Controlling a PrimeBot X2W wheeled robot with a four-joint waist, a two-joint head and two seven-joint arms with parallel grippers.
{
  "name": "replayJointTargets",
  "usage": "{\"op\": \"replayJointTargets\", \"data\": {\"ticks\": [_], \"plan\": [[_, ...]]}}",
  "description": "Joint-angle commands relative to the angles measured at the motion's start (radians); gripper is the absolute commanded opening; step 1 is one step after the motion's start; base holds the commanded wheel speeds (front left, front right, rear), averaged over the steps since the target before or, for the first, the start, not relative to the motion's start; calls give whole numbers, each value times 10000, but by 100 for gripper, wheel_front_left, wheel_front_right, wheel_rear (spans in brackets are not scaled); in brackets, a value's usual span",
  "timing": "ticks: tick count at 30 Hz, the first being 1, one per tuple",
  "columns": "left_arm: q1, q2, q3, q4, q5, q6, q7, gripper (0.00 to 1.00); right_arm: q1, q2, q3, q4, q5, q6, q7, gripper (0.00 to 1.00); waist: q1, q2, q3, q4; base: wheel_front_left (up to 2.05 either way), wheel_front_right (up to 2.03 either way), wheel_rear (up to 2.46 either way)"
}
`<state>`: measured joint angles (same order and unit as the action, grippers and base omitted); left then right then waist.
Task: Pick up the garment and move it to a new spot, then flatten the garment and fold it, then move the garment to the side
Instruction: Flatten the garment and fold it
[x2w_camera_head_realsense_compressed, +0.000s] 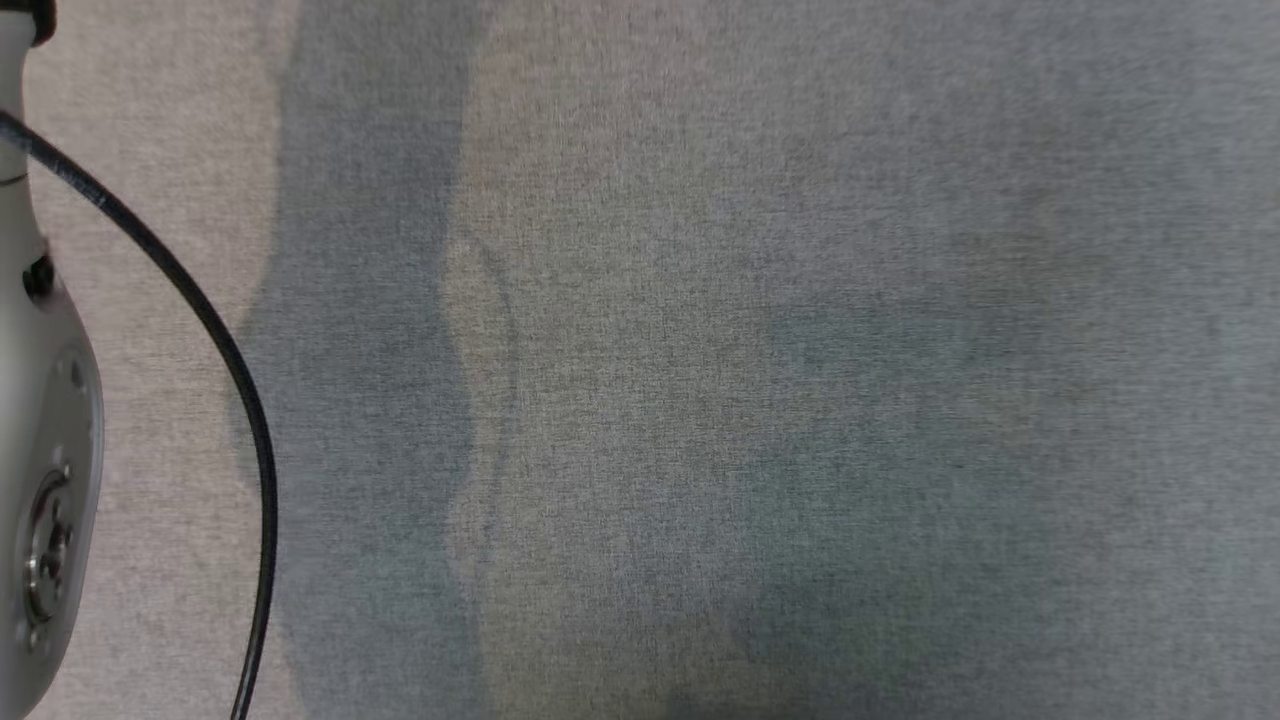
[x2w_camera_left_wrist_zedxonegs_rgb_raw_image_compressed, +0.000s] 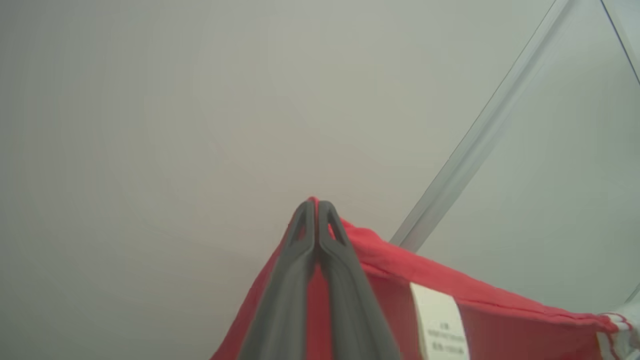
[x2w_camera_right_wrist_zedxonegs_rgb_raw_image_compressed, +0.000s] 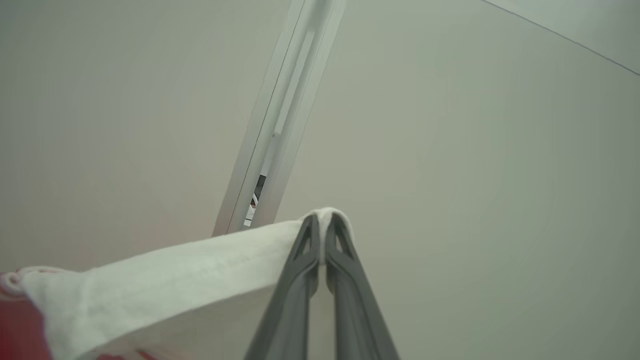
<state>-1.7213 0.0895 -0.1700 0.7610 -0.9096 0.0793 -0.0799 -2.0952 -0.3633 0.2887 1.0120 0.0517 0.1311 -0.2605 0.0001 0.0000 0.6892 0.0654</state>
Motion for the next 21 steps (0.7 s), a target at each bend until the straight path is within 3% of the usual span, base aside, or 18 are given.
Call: {"op": "replayJointTargets", "data": {"ticks": [1,5,11,21], "plan": [[-63,60,-33,202,84,-87,-58,0,159,162,-165,-63,-66,-6,-53,0,-1,0,463,94,0,0,0],[-71,23,-215,1001,140,-655,-359,0,1101,496,-747,-486,-410,-6,-66,0,-1,0,801,97,0,0,0],[384,14,-780,2126,452,-1422,-423,0,2806,802,-826,-605,-140,-6,-73,0,-1,0,945,61,0,0,0],[1372,93,-1685,3216,939,-2020,-796,0,5192,748,-1088,-404,808,-6,-73,0,-1,0,269,-54,0,0,0]]}}
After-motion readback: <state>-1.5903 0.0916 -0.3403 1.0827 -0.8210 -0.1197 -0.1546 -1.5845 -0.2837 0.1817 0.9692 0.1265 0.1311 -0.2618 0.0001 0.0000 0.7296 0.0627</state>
